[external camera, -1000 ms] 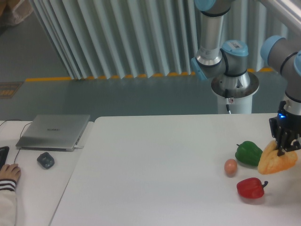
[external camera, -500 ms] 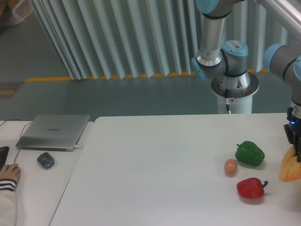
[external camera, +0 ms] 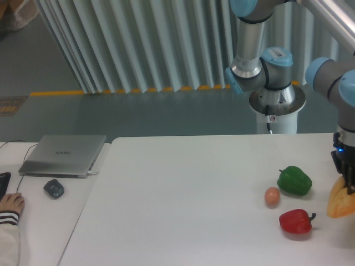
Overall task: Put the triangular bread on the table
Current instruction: 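Lower the bread onto the table beside the red pepper, then open the gripper and lift it off the bread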
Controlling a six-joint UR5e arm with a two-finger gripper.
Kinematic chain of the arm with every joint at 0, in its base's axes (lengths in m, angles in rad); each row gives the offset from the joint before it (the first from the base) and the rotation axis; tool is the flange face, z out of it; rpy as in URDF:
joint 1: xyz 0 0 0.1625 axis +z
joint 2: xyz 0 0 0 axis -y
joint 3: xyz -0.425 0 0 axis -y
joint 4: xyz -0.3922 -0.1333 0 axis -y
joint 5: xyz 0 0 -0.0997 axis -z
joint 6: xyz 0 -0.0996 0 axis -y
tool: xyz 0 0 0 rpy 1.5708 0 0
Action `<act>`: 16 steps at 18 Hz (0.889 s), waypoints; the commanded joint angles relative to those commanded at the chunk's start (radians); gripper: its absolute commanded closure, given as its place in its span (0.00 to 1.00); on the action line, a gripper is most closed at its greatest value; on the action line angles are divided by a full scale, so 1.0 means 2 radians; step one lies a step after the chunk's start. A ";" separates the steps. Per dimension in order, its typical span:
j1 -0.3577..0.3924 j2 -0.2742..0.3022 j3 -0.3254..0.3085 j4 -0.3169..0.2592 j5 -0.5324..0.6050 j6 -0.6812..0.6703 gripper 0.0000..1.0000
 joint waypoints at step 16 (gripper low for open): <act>0.002 0.002 0.001 0.012 0.002 0.005 0.00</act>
